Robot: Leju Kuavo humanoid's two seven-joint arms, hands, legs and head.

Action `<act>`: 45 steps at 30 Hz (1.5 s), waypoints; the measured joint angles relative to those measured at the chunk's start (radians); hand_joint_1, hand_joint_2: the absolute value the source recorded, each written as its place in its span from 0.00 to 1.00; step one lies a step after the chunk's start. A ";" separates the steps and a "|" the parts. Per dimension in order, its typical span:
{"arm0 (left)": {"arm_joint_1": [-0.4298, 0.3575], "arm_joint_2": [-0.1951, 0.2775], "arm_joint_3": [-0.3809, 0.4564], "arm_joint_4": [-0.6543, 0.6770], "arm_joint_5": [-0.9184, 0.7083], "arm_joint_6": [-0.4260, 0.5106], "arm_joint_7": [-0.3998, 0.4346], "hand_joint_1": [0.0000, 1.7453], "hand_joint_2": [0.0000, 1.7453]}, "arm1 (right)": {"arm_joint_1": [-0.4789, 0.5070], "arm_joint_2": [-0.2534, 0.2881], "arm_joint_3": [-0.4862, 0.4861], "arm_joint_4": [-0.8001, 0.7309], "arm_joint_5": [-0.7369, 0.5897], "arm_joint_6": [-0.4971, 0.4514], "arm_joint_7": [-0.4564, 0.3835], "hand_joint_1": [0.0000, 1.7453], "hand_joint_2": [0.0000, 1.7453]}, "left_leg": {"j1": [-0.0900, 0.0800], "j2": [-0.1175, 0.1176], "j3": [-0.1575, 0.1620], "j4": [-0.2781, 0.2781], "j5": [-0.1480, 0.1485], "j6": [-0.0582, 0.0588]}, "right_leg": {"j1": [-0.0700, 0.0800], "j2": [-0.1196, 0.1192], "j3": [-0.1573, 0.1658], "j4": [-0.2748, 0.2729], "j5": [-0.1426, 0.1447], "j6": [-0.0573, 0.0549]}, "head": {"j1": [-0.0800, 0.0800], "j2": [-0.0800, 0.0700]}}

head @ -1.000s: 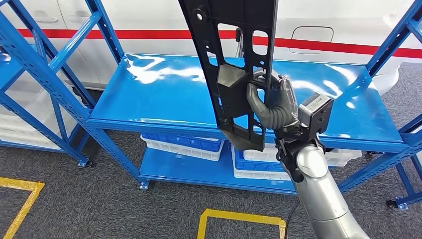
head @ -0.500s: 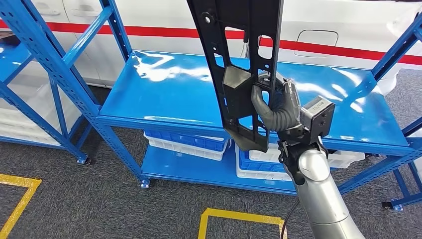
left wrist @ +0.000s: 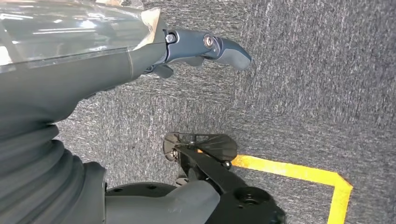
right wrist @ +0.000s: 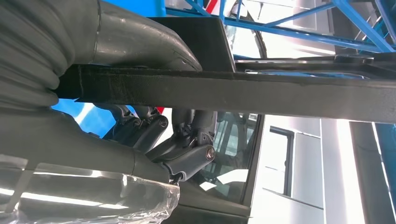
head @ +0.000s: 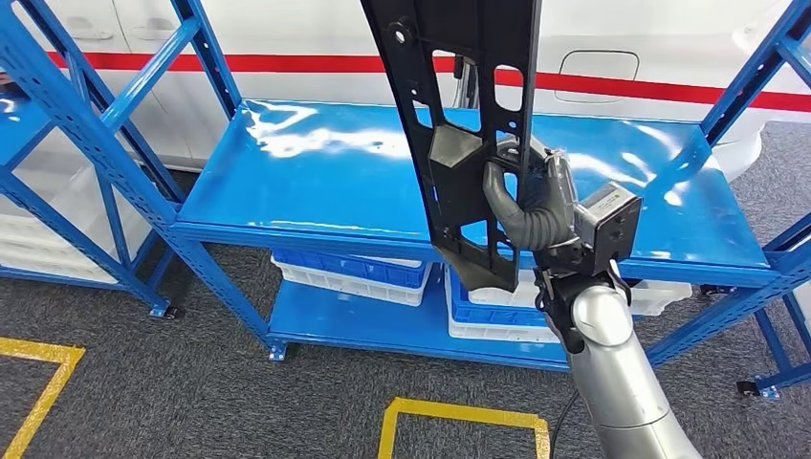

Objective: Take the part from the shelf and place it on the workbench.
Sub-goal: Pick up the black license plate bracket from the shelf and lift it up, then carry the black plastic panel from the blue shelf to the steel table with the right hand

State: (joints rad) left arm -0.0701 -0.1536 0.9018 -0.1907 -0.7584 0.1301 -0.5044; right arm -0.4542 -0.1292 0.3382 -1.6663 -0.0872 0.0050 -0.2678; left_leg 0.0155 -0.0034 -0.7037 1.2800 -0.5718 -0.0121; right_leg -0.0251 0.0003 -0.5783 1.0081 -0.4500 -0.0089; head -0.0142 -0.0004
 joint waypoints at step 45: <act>-0.006 -0.014 0.000 -0.001 -0.031 0.010 -0.016 0.00 1.00 | 0.067 -0.001 -0.024 -0.003 0.148 -0.114 -0.060 1.00 1.00 | -0.007 0.007 0.104 -0.292 0.155 0.068 | 0.005 -0.004 -0.102 0.269 -0.142 0.028 | 0.008 0.000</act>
State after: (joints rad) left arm -0.0758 -0.1675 0.9014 -0.1922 -0.7891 0.1405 -0.5209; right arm -0.3874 -0.1303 0.3140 -1.6690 0.0607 -0.1093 -0.3282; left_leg 0.0081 0.0037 -0.5998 0.9877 -0.4171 0.0557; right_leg -0.0196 -0.0038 -0.6807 1.2769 -0.5916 0.0192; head -0.0065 -0.0004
